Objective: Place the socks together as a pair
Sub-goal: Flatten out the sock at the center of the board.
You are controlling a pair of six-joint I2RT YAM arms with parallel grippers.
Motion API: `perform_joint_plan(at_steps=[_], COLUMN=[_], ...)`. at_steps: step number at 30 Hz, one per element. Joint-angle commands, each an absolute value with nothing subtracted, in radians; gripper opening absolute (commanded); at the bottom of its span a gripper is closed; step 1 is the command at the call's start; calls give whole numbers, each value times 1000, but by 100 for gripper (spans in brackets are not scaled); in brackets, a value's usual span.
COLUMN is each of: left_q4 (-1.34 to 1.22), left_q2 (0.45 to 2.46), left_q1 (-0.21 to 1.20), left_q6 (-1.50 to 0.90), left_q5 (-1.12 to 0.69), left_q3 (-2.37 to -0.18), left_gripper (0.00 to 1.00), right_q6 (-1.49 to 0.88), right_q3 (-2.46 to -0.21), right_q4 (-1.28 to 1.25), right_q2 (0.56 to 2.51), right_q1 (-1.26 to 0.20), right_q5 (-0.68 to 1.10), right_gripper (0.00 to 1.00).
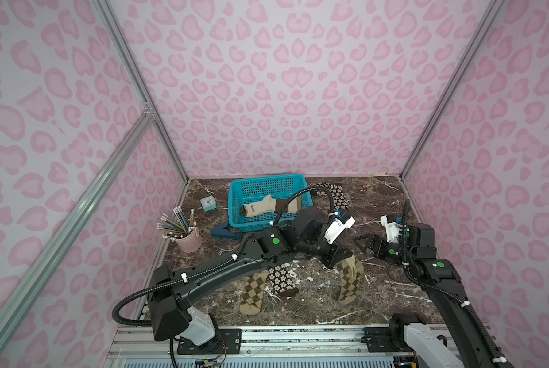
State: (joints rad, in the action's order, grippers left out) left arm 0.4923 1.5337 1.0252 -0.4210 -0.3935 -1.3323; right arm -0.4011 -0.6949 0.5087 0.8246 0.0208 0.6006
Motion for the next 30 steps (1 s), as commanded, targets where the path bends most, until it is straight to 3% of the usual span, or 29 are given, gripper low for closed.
perform_joint_plan(at_steps=[1, 7, 14, 18, 23, 27, 30], left_q4=[430, 457, 488, 495, 539, 563, 578], left_q2=[1511, 1502, 1490, 1507, 1533, 1556, 1570], left_q1=[961, 853, 793, 785, 780, 781, 780], left_q6=[-515, -498, -470, -462, -460, -462, -467], left_q5=[-370, -224, -120, -79, 33, 112, 153], left_q3=[-1218, -1039, -955, -929, -929, -939, -953], left_gripper=[4, 4, 4, 3, 4, 7, 19], right_q6=[-405, -446, -621, -752, -876, -936, -963], right_q3=[-678, -603, -534, -474, -425, -414, -436], right_q4=[495, 485, 515, 464, 394, 350, 391], right_q2=[815, 807, 792, 828, 910, 1010, 1100], right_q1=[22, -33, -437, -584, -713, -771, -777], right_q5=[617, 616, 277, 131, -57, -114, -161], right_gripper=[91, 90, 81, 68, 30, 17, 16])
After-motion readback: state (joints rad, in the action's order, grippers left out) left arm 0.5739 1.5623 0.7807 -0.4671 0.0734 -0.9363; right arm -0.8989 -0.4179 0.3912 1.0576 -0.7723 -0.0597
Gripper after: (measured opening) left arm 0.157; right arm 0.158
